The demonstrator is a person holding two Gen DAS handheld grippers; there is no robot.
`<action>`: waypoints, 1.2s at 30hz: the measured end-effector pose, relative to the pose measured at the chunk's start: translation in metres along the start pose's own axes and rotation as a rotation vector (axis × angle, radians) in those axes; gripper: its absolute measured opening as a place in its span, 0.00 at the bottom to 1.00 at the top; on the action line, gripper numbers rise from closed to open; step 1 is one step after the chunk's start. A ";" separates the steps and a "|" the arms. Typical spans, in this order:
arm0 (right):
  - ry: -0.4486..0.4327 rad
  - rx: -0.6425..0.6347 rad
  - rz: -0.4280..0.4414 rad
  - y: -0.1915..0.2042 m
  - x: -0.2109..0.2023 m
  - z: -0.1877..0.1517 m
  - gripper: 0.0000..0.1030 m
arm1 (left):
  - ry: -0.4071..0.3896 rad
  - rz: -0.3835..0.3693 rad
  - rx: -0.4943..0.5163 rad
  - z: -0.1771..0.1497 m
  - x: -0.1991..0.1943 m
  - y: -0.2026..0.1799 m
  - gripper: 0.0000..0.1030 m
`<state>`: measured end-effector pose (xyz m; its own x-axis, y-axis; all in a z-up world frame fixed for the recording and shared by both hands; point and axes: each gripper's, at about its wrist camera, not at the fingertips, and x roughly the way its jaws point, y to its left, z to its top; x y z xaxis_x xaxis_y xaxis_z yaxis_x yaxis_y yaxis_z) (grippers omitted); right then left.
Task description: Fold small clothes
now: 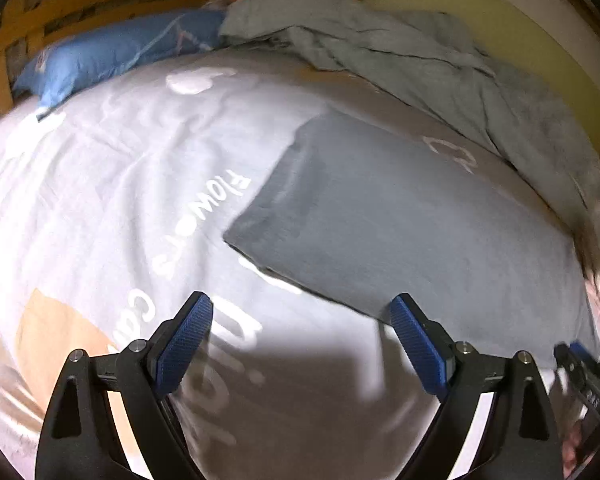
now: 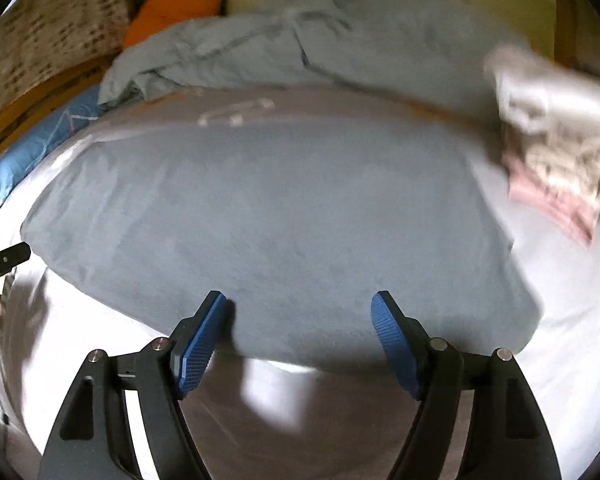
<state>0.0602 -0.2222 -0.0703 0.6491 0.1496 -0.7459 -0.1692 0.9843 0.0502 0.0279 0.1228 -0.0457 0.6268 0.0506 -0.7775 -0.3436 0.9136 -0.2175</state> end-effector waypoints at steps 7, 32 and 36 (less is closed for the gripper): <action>-0.014 0.005 0.010 -0.005 -0.002 0.000 0.74 | -0.045 -0.221 -0.261 0.024 0.017 0.032 0.67; -0.170 0.190 -0.123 -0.082 -0.071 0.028 0.74 | -0.012 -0.439 0.414 -0.060 0.018 -0.225 0.13; -0.148 0.194 -0.122 -0.085 -0.065 0.028 0.74 | -0.005 -0.483 0.460 -0.065 0.010 -0.223 0.39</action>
<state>0.0530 -0.3127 -0.0076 0.7595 0.0273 -0.6499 0.0526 0.9933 0.1031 0.0647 -0.1064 -0.0434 0.6391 -0.4069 -0.6526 0.3096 0.9129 -0.2659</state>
